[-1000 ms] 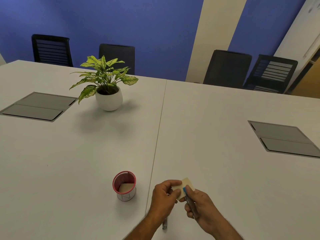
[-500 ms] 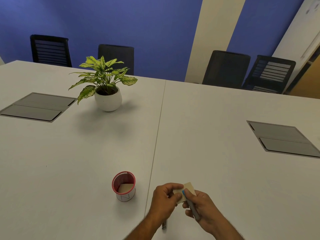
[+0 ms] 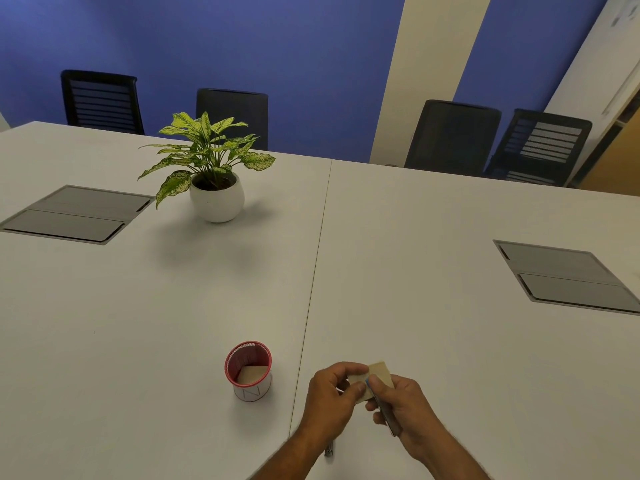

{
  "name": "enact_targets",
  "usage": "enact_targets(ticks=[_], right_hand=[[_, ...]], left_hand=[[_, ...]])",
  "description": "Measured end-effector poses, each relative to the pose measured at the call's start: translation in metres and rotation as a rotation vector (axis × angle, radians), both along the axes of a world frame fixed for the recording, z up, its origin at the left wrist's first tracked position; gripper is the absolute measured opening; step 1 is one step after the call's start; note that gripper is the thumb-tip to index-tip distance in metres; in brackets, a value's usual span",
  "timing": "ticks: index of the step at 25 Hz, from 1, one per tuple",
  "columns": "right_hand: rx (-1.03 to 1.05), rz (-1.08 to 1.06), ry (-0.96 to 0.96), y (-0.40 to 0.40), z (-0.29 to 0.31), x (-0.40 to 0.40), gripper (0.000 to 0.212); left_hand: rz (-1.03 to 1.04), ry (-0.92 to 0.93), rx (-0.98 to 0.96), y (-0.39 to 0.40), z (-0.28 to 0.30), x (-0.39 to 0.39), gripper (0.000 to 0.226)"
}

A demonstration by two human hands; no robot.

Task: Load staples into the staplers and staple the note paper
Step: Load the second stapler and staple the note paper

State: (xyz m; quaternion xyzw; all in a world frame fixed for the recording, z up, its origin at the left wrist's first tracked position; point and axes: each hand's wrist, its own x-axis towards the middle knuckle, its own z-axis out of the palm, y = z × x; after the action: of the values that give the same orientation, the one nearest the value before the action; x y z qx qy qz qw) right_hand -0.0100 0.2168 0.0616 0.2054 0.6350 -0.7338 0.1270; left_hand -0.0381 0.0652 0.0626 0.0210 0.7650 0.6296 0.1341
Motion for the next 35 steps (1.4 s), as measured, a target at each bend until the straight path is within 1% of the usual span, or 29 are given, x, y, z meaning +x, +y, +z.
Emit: enact_targets(ticks=[3,6,8,9,13,20,25,29,31,33,35], right_hand=[[0.010,-0.057,0.001,-0.004,-0.001,-0.001,0.034],[0.024,-0.067,0.017,-0.007,0.002,-0.003,0.026],[0.067,-0.063,0.031,-0.011,0.004,-0.004,0.028],[0.092,-0.066,0.041,-0.014,0.005,-0.005,0.030],[0.158,-0.087,0.077,-0.019,0.011,-0.008,0.033],[0.118,-0.123,0.115,-0.024,0.014,-0.008,0.039],[0.101,-0.127,0.102,-0.022,0.013,-0.007,0.040],[0.104,-0.135,0.081,-0.018,0.011,-0.005,0.032],[0.051,-0.122,0.055,-0.016,0.014,-0.006,0.027],[-0.050,-0.105,0.025,-0.015,0.018,-0.006,0.023],[-0.096,-0.086,0.004,-0.014,0.020,-0.006,0.034]], left_hand=[[0.035,-0.043,0.111,-0.001,0.003,0.001,0.030],[0.024,-0.227,0.229,0.002,0.004,0.003,0.036],[-0.013,-0.334,0.308,0.010,0.005,0.007,0.035],[-0.009,-0.351,0.335,0.014,0.005,0.009,0.034],[0.067,-0.298,0.268,0.023,0.003,0.013,0.033],[0.092,-0.207,0.294,0.019,0.003,0.011,0.033],[0.050,-0.224,0.324,0.017,0.006,0.012,0.032],[0.018,-0.246,0.372,0.017,0.010,0.012,0.035],[0.075,-0.269,0.421,0.016,0.010,0.011,0.032],[0.195,-0.262,0.440,0.014,0.009,0.008,0.023],[0.288,-0.208,0.374,0.011,0.006,0.004,0.014]])
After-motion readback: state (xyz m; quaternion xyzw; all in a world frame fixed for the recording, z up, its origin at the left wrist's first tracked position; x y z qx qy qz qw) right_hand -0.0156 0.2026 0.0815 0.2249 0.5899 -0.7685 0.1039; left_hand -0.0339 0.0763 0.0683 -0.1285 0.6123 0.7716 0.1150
